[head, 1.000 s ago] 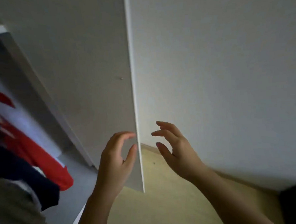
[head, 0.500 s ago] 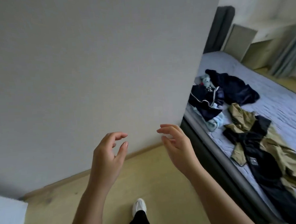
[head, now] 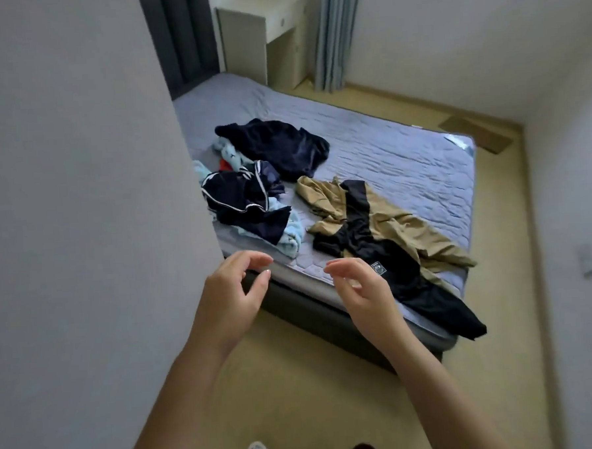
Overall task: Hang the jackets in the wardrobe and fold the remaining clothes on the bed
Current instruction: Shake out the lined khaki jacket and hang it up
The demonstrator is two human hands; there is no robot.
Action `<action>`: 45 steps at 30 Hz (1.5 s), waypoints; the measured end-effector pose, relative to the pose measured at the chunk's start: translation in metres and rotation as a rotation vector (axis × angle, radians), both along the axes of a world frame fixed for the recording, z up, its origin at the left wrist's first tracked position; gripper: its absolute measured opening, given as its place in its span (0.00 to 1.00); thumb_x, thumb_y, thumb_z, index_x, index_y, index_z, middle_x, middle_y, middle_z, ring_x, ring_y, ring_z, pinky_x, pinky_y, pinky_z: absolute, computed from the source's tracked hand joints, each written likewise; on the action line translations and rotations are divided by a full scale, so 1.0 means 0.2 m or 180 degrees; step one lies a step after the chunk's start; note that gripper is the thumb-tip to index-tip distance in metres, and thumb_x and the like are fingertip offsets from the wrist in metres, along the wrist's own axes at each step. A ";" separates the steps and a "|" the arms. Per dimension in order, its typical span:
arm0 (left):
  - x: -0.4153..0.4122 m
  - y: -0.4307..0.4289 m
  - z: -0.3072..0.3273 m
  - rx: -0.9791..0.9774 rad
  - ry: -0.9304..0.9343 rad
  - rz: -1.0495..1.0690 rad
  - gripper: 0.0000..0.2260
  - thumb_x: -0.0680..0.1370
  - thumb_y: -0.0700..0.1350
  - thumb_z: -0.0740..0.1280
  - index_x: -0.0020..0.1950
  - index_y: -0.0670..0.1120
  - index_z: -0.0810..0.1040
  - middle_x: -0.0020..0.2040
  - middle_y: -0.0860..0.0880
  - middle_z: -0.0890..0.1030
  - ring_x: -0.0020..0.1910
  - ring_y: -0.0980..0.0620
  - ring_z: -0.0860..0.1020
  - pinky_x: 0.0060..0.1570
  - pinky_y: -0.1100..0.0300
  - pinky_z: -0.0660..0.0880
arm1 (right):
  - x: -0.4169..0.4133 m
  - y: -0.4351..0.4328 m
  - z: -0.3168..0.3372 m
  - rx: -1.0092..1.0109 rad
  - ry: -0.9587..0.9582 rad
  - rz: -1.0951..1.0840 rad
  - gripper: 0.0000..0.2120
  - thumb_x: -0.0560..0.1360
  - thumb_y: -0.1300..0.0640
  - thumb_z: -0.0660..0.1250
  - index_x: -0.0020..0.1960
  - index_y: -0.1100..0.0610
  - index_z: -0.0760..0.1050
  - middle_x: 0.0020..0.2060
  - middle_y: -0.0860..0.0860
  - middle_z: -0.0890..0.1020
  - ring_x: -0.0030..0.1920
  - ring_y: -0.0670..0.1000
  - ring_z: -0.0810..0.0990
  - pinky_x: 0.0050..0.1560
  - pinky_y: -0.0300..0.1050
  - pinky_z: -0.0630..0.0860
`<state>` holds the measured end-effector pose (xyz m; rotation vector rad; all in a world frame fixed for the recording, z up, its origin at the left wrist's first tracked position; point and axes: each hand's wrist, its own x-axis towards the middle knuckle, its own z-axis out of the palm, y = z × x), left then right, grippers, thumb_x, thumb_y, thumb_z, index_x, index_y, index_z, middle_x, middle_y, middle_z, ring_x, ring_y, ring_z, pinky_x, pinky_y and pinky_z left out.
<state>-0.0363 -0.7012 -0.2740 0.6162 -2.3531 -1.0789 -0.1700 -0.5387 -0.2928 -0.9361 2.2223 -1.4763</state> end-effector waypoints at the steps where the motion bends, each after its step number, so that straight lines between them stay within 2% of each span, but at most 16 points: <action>1: -0.11 -0.01 -0.02 0.0048 -0.0011 -0.0124 0.08 0.76 0.41 0.67 0.51 0.53 0.78 0.47 0.62 0.79 0.50 0.64 0.76 0.49 0.77 0.68 | -0.07 0.02 -0.02 0.0014 -0.0039 -0.0165 0.16 0.78 0.65 0.62 0.47 0.43 0.75 0.49 0.42 0.79 0.52 0.38 0.77 0.49 0.31 0.74; 8: -0.83 -0.06 -0.27 0.0160 -0.0453 -0.0814 0.08 0.76 0.41 0.68 0.49 0.55 0.78 0.46 0.61 0.79 0.49 0.64 0.76 0.49 0.73 0.71 | -0.66 0.10 -0.26 0.0194 -0.0546 -0.0765 0.11 0.79 0.63 0.62 0.48 0.48 0.77 0.49 0.47 0.80 0.49 0.40 0.78 0.46 0.31 0.74; 12: -1.25 -0.12 -0.44 0.0178 -0.0811 -0.0732 0.07 0.76 0.42 0.67 0.48 0.54 0.78 0.46 0.61 0.79 0.49 0.64 0.76 0.47 0.75 0.69 | -1.10 0.07 -0.43 0.0416 -0.0852 -0.0737 0.09 0.78 0.63 0.62 0.48 0.52 0.78 0.45 0.49 0.81 0.44 0.42 0.79 0.43 0.30 0.73; 16: -1.69 -0.20 -0.66 0.0284 -0.1284 -0.0685 0.06 0.76 0.40 0.67 0.48 0.51 0.79 0.46 0.56 0.80 0.47 0.60 0.77 0.46 0.70 0.70 | -1.57 -0.03 -0.67 0.1038 -0.0944 -0.0530 0.11 0.76 0.65 0.60 0.49 0.55 0.79 0.42 0.48 0.79 0.39 0.43 0.75 0.40 0.30 0.70; 19: -1.96 -0.28 -0.91 0.0380 -0.1787 -0.0698 0.06 0.76 0.40 0.66 0.48 0.50 0.78 0.45 0.56 0.80 0.45 0.58 0.76 0.45 0.67 0.68 | -1.88 -0.14 -0.95 0.1832 -0.0892 -0.0159 0.12 0.76 0.64 0.58 0.52 0.56 0.79 0.51 0.51 0.79 0.48 0.48 0.78 0.50 0.40 0.72; 22: -2.17 -0.39 -1.29 0.0569 -0.2420 -0.0629 0.06 0.76 0.40 0.64 0.47 0.51 0.77 0.46 0.53 0.80 0.46 0.56 0.76 0.45 0.67 0.66 | -2.11 -0.22 -1.31 0.2461 -0.1103 0.0085 0.14 0.75 0.62 0.57 0.54 0.55 0.79 0.52 0.51 0.80 0.50 0.52 0.79 0.51 0.44 0.76; 25: -2.33 -0.50 -1.69 0.0579 -0.3015 -0.0686 0.06 0.76 0.41 0.63 0.49 0.49 0.77 0.50 0.50 0.81 0.51 0.51 0.77 0.48 0.62 0.70 | -2.27 -0.29 -1.68 0.2990 -0.1082 0.0307 0.15 0.74 0.61 0.55 0.55 0.55 0.77 0.53 0.52 0.80 0.52 0.54 0.79 0.53 0.47 0.77; 28: -2.53 -0.60 -2.03 0.0505 -0.3292 -0.0762 0.10 0.76 0.41 0.63 0.56 0.46 0.77 0.55 0.47 0.79 0.54 0.49 0.76 0.54 0.58 0.72 | -2.35 -0.36 -1.99 0.3405 -0.0959 0.0574 0.14 0.76 0.59 0.54 0.58 0.55 0.74 0.57 0.54 0.75 0.56 0.56 0.75 0.57 0.49 0.74; 33: -2.86 -0.75 -2.42 0.0444 -0.3031 -0.0535 0.24 0.73 0.42 0.66 0.69 0.45 0.68 0.68 0.44 0.69 0.66 0.46 0.69 0.62 0.56 0.66 | -2.45 -0.45 -2.40 0.3512 -0.0860 0.0686 0.23 0.77 0.60 0.56 0.72 0.52 0.62 0.70 0.54 0.64 0.67 0.58 0.66 0.64 0.51 0.68; 36: -3.01 -0.82 -2.59 0.0345 -0.2828 -0.0291 0.32 0.72 0.42 0.66 0.74 0.45 0.59 0.71 0.44 0.65 0.70 0.44 0.63 0.68 0.51 0.63 | -2.48 -0.46 -2.59 0.3572 -0.1264 0.0750 0.30 0.77 0.58 0.58 0.76 0.48 0.52 0.77 0.50 0.49 0.74 0.61 0.56 0.70 0.55 0.62; 39: -3.09 -0.86 -2.72 0.0270 -0.3096 -0.0214 0.36 0.72 0.44 0.68 0.76 0.45 0.54 0.72 0.43 0.66 0.71 0.43 0.63 0.68 0.46 0.63 | -2.47 -0.44 -2.73 0.3657 -0.1540 0.0867 0.35 0.75 0.57 0.60 0.77 0.45 0.48 0.77 0.47 0.42 0.76 0.62 0.49 0.71 0.61 0.58; 41: -3.11 -0.88 -2.76 0.0155 -0.3434 -0.0157 0.29 0.71 0.48 0.70 0.69 0.46 0.65 0.64 0.44 0.74 0.66 0.42 0.70 0.63 0.48 0.68 | -2.48 -0.43 -2.78 0.3617 -0.1608 0.0848 0.36 0.74 0.56 0.61 0.77 0.44 0.48 0.77 0.45 0.41 0.76 0.61 0.47 0.71 0.67 0.53; 42: -3.12 -0.88 -2.75 0.0077 -0.3529 -0.0221 0.19 0.70 0.49 0.71 0.59 0.46 0.72 0.57 0.45 0.78 0.60 0.42 0.74 0.58 0.50 0.71 | -2.48 -0.42 -2.79 0.3593 -0.1654 0.0820 0.35 0.74 0.55 0.61 0.77 0.44 0.48 0.77 0.45 0.42 0.77 0.60 0.48 0.70 0.69 0.50; 43: -3.12 -0.88 -2.74 0.0029 -0.3561 -0.0325 0.11 0.70 0.49 0.71 0.47 0.47 0.74 0.48 0.46 0.80 0.55 0.43 0.76 0.52 0.52 0.73 | -2.49 -0.42 -2.78 0.3591 -0.1698 0.0799 0.35 0.74 0.55 0.61 0.76 0.44 0.50 0.77 0.45 0.43 0.77 0.60 0.49 0.70 0.69 0.49; 44: -3.12 -0.88 -2.72 -0.0005 -0.3519 -0.0453 0.10 0.69 0.49 0.71 0.40 0.47 0.73 0.41 0.48 0.78 0.50 0.43 0.77 0.46 0.54 0.72 | -2.50 -0.42 -2.77 0.3611 -0.1717 0.0786 0.34 0.74 0.55 0.61 0.76 0.44 0.51 0.77 0.45 0.44 0.76 0.59 0.51 0.71 0.68 0.50; 45: -3.11 -0.86 -2.69 -0.0071 -0.3420 -0.0610 0.10 0.69 0.49 0.71 0.38 0.47 0.71 0.37 0.49 0.76 0.47 0.43 0.77 0.41 0.55 0.70 | -2.51 -0.42 -2.74 0.3628 -0.1722 0.0754 0.33 0.74 0.55 0.61 0.76 0.45 0.53 0.78 0.45 0.47 0.76 0.58 0.54 0.72 0.65 0.53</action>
